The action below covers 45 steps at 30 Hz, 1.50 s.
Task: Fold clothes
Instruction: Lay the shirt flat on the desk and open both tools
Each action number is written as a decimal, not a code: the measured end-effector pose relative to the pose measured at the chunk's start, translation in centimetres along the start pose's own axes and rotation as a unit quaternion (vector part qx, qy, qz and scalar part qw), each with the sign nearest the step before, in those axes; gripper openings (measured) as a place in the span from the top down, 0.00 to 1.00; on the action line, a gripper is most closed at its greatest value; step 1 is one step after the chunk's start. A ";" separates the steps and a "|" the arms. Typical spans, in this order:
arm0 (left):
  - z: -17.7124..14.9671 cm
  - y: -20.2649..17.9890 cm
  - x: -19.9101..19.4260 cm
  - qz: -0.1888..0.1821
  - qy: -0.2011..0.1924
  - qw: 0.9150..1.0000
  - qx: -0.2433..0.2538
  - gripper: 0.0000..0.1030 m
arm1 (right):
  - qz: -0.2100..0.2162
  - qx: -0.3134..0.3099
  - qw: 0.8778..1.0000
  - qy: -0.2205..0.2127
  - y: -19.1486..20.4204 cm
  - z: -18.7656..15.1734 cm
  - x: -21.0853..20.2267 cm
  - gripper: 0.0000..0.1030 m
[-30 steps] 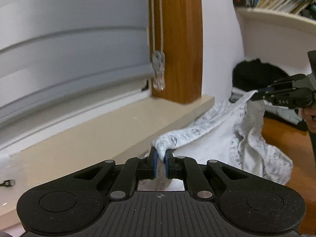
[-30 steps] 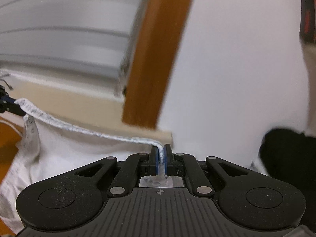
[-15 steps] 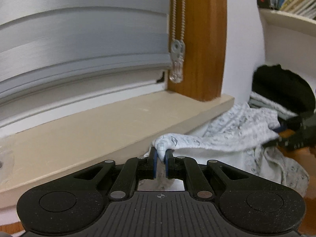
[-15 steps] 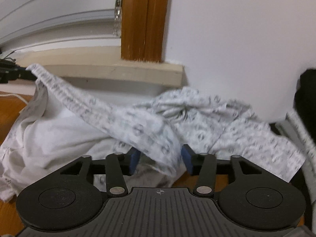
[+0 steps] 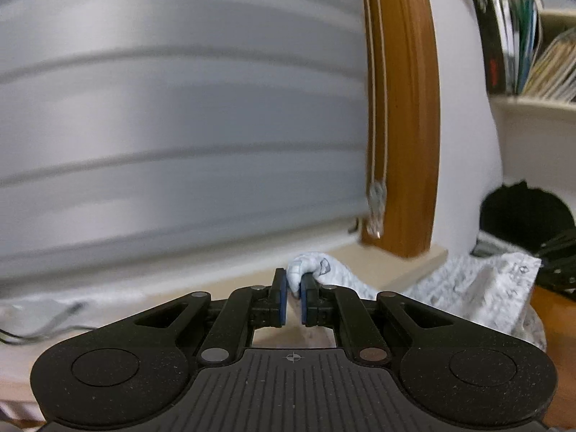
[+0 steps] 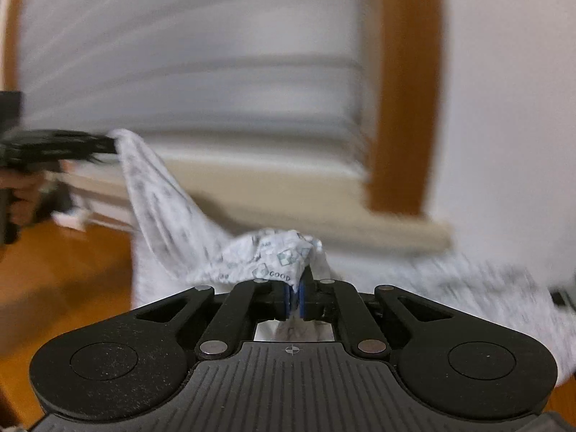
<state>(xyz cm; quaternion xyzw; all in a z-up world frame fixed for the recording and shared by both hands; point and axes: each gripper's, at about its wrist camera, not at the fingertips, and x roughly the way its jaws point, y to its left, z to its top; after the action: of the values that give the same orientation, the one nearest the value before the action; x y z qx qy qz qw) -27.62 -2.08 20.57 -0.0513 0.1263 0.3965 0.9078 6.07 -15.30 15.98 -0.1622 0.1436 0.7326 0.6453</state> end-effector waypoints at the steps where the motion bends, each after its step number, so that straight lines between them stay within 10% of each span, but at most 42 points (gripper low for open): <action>1: 0.5 0.5 -1.3 0.006 -0.009 1.000 0.000 0.93 | 0.012 -0.010 1.000 -0.010 1.6 1.1 -0.6 0.95; 10: 4.5 7.7 -11.6 0.090 -0.073 0.993 -0.017 0.93 | 0.130 -0.069 0.984 -0.102 15.3 10.3 -3.8 0.96; 19: -2.8 15.2 -8.8 0.123 0.090 0.987 -0.046 0.82 | 0.184 -0.095 0.978 -0.017 23.4 10.3 5.0 0.81; 22: -4.4 15.6 -8.6 0.129 0.123 0.983 -0.039 0.63 | 0.188 -0.103 0.977 0.017 23.6 9.2 7.0 0.74; 26: -5.5 15.2 -8.8 0.130 0.140 0.981 -0.024 0.63 | 0.185 -0.093 0.978 0.027 23.0 9.1 7.1 0.57; 45: -13.6 8.1 -11.2 0.041 0.134 0.985 -0.096 0.63 | 0.099 -0.083 0.989 0.065 15.0 -0.2 9.9 0.54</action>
<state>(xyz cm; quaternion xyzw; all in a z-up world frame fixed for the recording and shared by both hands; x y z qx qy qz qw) -43.44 -7.11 10.60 -0.1859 0.2103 0.4330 0.8566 -9.89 -8.38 11.61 -0.2476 0.1398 0.7899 0.5433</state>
